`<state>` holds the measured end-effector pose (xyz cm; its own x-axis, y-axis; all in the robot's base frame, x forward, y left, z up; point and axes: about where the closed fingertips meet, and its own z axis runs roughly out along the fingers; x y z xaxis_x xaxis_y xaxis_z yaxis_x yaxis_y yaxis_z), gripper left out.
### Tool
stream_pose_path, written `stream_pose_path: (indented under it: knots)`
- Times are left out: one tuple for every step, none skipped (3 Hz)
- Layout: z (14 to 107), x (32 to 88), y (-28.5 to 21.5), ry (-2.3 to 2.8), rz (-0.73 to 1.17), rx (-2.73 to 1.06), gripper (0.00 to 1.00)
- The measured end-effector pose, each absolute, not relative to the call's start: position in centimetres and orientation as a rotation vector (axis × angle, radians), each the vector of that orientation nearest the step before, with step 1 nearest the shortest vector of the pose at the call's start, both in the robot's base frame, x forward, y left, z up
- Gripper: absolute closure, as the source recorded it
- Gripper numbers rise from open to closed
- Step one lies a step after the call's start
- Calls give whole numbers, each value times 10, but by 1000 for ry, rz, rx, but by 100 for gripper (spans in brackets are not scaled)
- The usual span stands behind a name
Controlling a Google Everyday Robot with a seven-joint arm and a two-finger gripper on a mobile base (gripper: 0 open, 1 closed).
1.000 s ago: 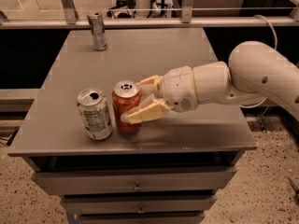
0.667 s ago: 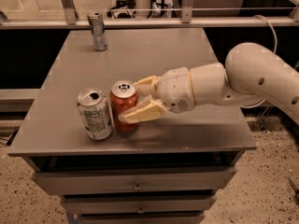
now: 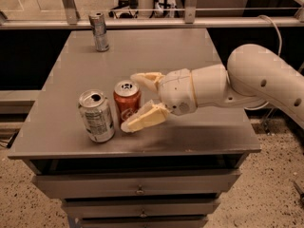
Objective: Move coke can near 7up can
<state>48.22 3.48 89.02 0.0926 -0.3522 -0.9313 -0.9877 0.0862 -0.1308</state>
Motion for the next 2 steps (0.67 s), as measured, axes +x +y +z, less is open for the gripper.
stream_pose_path:
  knots:
    - [898,485,26,1422,829,-1443,0]
    - [918,494,-11,1440,758,-1441,0]
